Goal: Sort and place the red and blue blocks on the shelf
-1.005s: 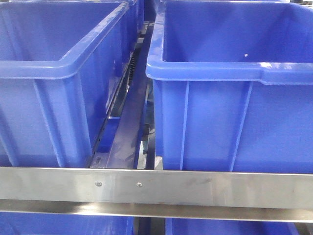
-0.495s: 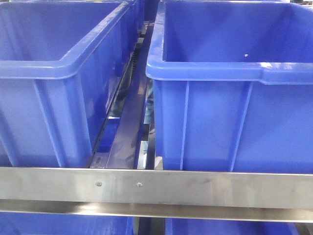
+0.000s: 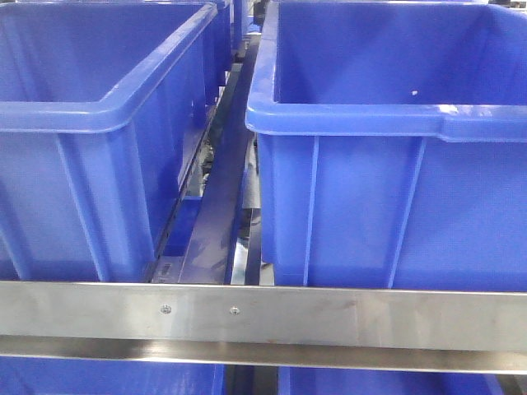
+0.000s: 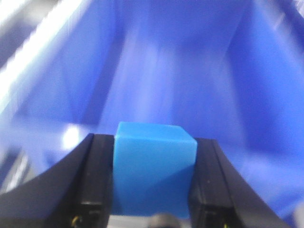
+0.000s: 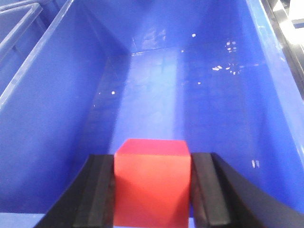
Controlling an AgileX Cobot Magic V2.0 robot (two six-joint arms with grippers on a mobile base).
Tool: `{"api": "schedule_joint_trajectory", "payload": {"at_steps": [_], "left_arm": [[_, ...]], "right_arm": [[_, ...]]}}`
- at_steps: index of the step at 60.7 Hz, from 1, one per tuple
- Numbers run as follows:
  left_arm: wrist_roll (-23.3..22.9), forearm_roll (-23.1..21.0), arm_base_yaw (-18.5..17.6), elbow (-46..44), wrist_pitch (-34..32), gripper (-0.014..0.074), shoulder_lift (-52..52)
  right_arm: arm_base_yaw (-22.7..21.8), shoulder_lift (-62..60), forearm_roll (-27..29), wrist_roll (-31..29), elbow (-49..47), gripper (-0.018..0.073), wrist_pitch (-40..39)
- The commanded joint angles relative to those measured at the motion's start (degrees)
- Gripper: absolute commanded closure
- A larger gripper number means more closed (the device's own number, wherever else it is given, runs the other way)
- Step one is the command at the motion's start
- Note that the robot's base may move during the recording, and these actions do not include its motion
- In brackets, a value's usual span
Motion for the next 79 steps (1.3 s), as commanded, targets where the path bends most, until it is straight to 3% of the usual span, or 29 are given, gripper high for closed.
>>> {"api": "schedule_joint_trajectory", "payload": {"at_steps": [1, 21, 40, 63, 67, 69, 74, 79], "left_arm": [[-0.2, 0.6, -0.1, -3.5, -5.2, 0.0465, 1.5], [-0.2, 0.6, -0.1, -8.4, -8.2, 0.0465, 9.9], [-0.2, 0.6, -0.1, -12.1, -15.0, 0.0465, 20.4], [-0.2, 0.6, -0.1, -14.7, -15.5, 0.0452, 27.2], [-0.2, 0.6, -0.1, -14.7, -15.6, 0.0416, 27.2], [-0.2, 0.6, -0.1, -14.7, -15.6, 0.0384, 27.2], [-0.2, 0.6, -0.1, -14.7, -15.6, 0.022, 27.2], [-0.3, 0.3, -0.1, -14.7, -15.1, 0.007, 27.2]], "right_arm": [[-0.2, 0.1, -0.2, -0.6, -2.9, 0.0504, -5.5], [-0.2, 2.6, -1.7, -0.6, -6.2, 0.0504, -6.0], [-0.2, 11.8, -3.0, -0.6, -11.0, 0.0504, -6.7], [-0.2, 17.4, -4.1, -0.6, -13.2, 0.0495, -7.4], [-0.2, 17.4, -6.3, -0.6, -13.2, 0.0441, -7.8], [-0.2, 17.4, -7.5, -0.6, -13.2, 0.0371, -8.1], [-0.2, 17.4, -8.8, -0.6, -13.2, 0.0097, -8.4], [-0.2, 17.4, -8.8, -0.6, -13.2, -0.0091, -8.4]]}}
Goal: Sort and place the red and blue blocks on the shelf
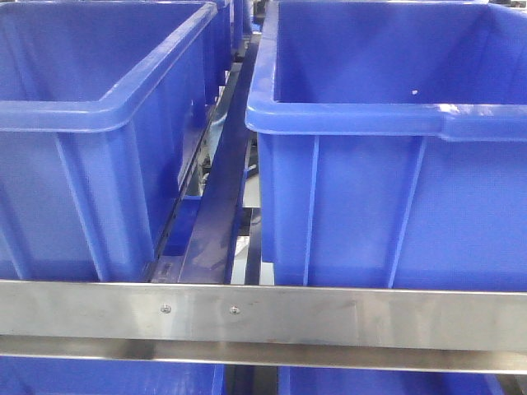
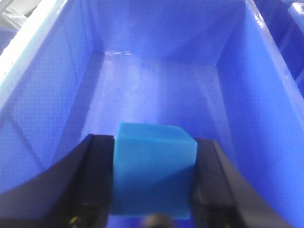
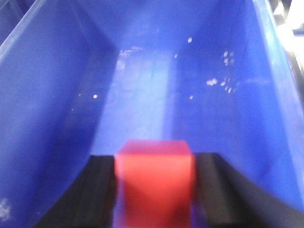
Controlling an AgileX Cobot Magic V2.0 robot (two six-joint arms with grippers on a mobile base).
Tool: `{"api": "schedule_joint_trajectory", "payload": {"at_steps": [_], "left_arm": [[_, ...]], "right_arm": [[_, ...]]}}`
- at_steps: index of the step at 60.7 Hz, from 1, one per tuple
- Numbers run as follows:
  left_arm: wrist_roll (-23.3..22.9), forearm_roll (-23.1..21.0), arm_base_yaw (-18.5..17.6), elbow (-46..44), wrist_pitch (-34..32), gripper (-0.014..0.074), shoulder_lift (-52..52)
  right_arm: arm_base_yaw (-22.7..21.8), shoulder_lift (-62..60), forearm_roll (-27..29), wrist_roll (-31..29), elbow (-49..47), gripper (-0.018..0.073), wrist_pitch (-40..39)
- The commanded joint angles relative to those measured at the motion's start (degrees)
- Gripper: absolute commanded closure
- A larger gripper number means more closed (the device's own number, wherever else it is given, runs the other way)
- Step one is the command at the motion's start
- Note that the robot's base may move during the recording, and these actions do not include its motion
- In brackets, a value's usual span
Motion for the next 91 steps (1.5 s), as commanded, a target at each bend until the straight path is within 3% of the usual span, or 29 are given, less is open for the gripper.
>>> {"api": "schedule_joint_trajectory", "payload": {"at_steps": [1, 5, 12, 18, 21, 25, 29, 33, 37, 42, 62, 77, 91], "left_arm": [[-0.3, 0.2, -0.1, -2.4, -4.5, 0.0041, -0.2], [-0.3, 0.2, -0.1, -2.4, -4.0, -0.0003, -0.2], [-0.3, 0.1, -0.1, -2.4, -3.6, 0.0017, -0.2], [-0.3, 0.1, -0.1, -2.4, -3.6, 0.0094, -0.5], [-0.3, 0.1, -0.1, -2.4, -3.6, 0.0178, -0.6], [-0.3, 0.1, -0.1, -2.4, -3.3, 0.0349, -0.9], [-0.3, 0.1, -0.1, -2.4, -2.7, 0.0496, -1.0], [-0.3, 0.0, -0.1, -2.4, -2.7, 0.0445, -1.1], [-0.3, 0.0, -0.1, -2.4, -2.3, 0.0465, -1.6], [-0.3, 0.0, -0.1, -2.4, -1.5, 0.0472, -2.6], [-0.2, 1.7, -0.1, -1.4, 6.5, 0.0472, -9.1], [-0.2, 1.3, -0.1, 5.0, 7.1, 0.0472, -19.8], [-0.2, 0.6, -0.1, 10.9, 11.7, 0.0472, -31.2]], "right_arm": [[-0.2, -0.3, -1.3, -0.6, -2.2, -0.0084, -5.6], [-0.2, -0.3, -1.9, -0.6, -2.2, -0.0058, -5.6], [-0.2, -0.3, -2.0, -0.6, -2.2, -0.0053, -5.6], [-0.2, -0.3, -2.0, -0.6, -2.2, -0.0051, -5.6], [-0.2, -0.3, -2.0, -0.6, -2.2, -0.002, -5.6], [-0.2, -0.3, -2.0, -0.6, -2.2, 0.0094, -5.6], [-0.2, -0.4, -2.0, -0.6, -2.2, 0.0297, -5.6], [-0.1, -0.7, -1.9, -0.5, -2.2, 0.0538, -5.7], [-0.1, -0.7, -1.7, -0.5, -2.2, 0.0475, -6.5], [-0.1, -0.7, -1.7, -0.5, -2.2, 0.0517, -6.0], [-0.1, -4.9, -1.3, -0.5, -2.1, 0.0504, 2.1], [-0.1, -14.1, -1.3, -0.5, 0.8, 0.0504, 1.7], [-0.1, -21.5, -0.9, -0.5, 7.7, 0.0504, 2.8]]}}
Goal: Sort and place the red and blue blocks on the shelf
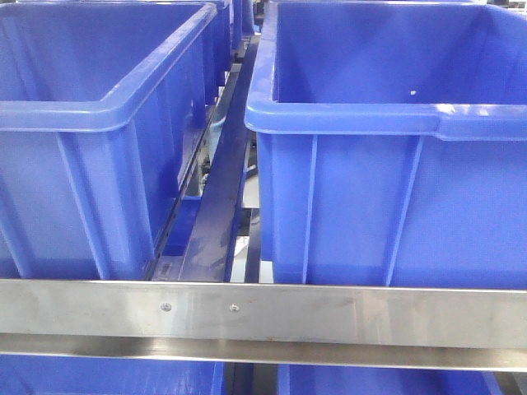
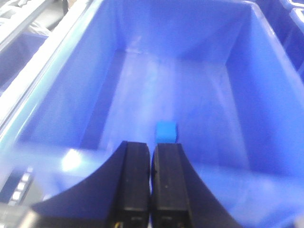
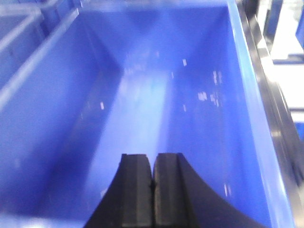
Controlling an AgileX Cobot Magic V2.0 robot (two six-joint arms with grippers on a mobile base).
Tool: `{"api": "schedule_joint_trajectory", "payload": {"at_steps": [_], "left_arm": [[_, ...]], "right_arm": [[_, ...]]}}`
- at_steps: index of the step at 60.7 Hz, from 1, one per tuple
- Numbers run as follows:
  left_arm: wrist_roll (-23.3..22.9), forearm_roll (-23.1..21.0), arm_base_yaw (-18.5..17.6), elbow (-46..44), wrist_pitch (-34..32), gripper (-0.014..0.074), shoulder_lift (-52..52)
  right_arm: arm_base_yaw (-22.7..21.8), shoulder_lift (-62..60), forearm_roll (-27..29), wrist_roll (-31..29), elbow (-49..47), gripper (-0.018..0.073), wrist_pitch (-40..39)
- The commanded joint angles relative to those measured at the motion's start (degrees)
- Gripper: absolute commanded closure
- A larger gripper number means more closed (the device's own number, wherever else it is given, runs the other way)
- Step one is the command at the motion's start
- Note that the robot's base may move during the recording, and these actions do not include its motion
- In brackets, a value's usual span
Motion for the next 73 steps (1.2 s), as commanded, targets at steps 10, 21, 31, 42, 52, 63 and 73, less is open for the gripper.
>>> {"api": "schedule_joint_trajectory", "payload": {"at_steps": [10, 21, 31, 42, 52, 63, 73], "left_arm": [[-0.2, -2.4, -0.1, 2.1, -0.7, 0.0472, -7.9], [-0.2, -2.4, -0.1, 2.3, -0.7, 0.0472, -8.7], [-0.2, -2.4, -0.1, 2.3, -0.6, 0.0472, -8.7], [-0.2, -2.5, -0.1, 2.5, -0.2, 0.0472, -8.7], [-0.2, -2.5, -0.1, 2.5, -0.2, 0.0472, -8.7], [-0.2, -2.5, -0.1, 2.5, -0.2, 0.0472, -8.7], [-0.2, -2.5, -0.1, 2.5, -0.2, 0.0472, -8.7]], "right_arm": [[-0.1, -6.3, 0.9, -0.5, 4.7, 0.0504, -3.4], [-0.1, -7.5, 0.9, -0.5, 6.2, 0.0504, -5.3], [-0.1, -7.5, 0.9, -0.5, 6.3, 0.0504, -6.7], [-0.1, -7.5, 0.9, -0.5, 6.3, 0.0504, -5.7], [-0.1, -7.5, 0.9, -0.5, 6.3, 0.0504, -5.7], [-0.1, -7.5, 0.9, -0.5, 6.3, 0.0504, -5.7], [-0.1, -7.5, 0.9, -0.5, 6.3, 0.0504, -5.7]]}}
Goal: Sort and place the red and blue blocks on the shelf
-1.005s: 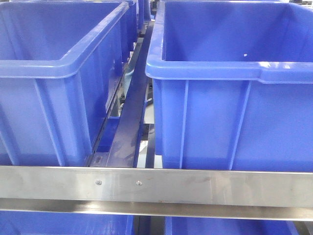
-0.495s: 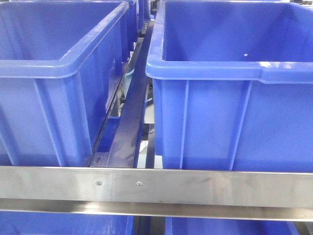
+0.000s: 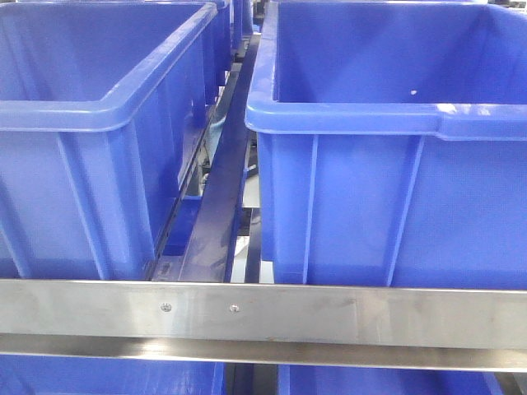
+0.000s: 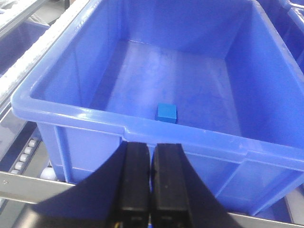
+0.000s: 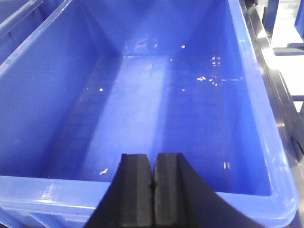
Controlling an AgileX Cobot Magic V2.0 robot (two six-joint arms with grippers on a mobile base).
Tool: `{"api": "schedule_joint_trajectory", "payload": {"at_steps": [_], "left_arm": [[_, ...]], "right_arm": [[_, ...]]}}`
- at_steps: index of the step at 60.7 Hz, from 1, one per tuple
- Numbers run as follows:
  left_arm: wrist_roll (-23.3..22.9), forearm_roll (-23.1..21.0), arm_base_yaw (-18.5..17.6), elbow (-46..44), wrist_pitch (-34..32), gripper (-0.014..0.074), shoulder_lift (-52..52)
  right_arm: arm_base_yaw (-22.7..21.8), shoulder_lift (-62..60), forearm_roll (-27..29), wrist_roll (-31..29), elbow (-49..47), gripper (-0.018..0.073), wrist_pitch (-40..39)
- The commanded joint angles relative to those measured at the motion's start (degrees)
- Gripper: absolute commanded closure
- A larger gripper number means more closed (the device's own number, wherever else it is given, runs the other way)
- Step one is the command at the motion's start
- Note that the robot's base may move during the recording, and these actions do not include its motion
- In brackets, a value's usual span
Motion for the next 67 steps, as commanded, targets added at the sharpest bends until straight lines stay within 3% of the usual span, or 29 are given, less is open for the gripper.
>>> {"api": "schedule_joint_trajectory", "payload": {"at_steps": [1, 36, 47, 67], "left_arm": [[-0.2, 0.1, -0.1, -1.7, -4.3, 0.0472, 0.5], [-0.2, 0.1, -0.1, -1.7, -4.3, 0.0472, 0.5], [-0.2, 0.1, -0.1, -1.7, -4.3, 0.0472, 0.5], [-0.2, 0.1, -0.1, -1.7, -4.3, 0.0472, 0.5]], "right_arm": [[-0.1, 0.2, 0.1, -0.5, -1.6, 0.0504, -4.7], [-0.2, -3.9, -0.8, -0.6, -1.2, 0.0504, -3.6], [-0.9, -12.3, -0.8, -0.6, 6.0, 0.0504, -5.4], [-7.0, -25.1, 1.0, -0.5, 20.5, 0.0504, -8.8]]}}
